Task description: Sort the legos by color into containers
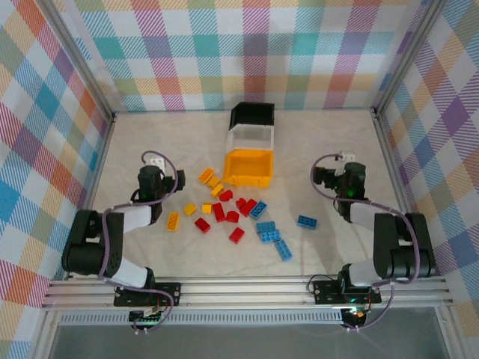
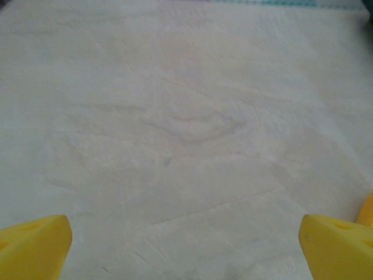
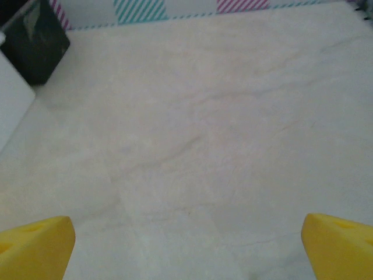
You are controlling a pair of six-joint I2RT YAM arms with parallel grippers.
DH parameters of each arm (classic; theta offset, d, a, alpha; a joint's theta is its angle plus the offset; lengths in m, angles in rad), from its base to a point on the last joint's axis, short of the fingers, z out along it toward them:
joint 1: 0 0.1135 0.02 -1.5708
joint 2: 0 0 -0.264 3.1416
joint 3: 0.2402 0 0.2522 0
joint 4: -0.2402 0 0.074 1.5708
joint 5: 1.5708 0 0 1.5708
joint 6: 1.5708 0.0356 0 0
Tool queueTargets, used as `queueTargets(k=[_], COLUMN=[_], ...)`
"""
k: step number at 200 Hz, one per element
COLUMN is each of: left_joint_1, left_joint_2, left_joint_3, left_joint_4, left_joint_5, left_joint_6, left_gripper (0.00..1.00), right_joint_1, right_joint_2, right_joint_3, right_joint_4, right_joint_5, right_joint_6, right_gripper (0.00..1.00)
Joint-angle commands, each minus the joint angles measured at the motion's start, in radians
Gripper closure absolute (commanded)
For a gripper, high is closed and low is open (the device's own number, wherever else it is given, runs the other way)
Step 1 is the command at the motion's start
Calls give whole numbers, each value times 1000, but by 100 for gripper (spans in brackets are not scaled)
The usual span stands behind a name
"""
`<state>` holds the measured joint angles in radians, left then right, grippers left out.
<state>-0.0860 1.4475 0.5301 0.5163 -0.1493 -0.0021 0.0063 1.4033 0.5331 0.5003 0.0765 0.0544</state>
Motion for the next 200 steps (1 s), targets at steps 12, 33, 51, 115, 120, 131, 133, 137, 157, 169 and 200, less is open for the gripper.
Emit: queueTargets(k=[12, 33, 51, 115, 120, 131, 133, 137, 157, 169, 200], left_joint_1=[18, 17, 13, -52, -62, -78, -81, -86, -98, -101, -106], left_joint_2=[-119, -135, -183, -304, -305, -309, -312, -314, -323, -311, -280], left_joint_3=[200, 291, 316, 343, 342, 331, 330, 326, 304, 307, 350], left_joint_4=[-493, -685, -768, -993, -1000, -1014, -1017, -1024, -1037, -1043, -1077], left_joint_5=[-178, -135, -123, 207, 221, 251, 255, 258, 275, 289, 287], left_joint_6=[-213, -244, -288, -284, -287, -293, -293, -295, -304, -298, -264], left_gripper=[0, 0, 0, 0, 0, 0, 0, 0, 0, 0, 0], right_joint_1=[0, 0, 6, 169, 196, 262, 274, 296, 397, 439, 475], right_joint_2=[-121, -108, -73, 40, 52, 82, 87, 102, 184, 238, 420], right_joint_3=[211, 391, 520, 781, 793, 821, 828, 839, 897, 933, 1069], right_joint_4=[-416, -709, -917, -1371, -1389, -1418, -1421, -1431, -1469, -1477, -1487], right_joint_5=[26, -14, -118, -233, -226, -204, -199, -189, -141, -109, -95], right_joint_6=[177, 298, 346, 435, 439, 453, 456, 466, 513, 531, 513], right_gripper=[0, 0, 0, 1, 1, 1, 1, 1, 1, 1, 11])
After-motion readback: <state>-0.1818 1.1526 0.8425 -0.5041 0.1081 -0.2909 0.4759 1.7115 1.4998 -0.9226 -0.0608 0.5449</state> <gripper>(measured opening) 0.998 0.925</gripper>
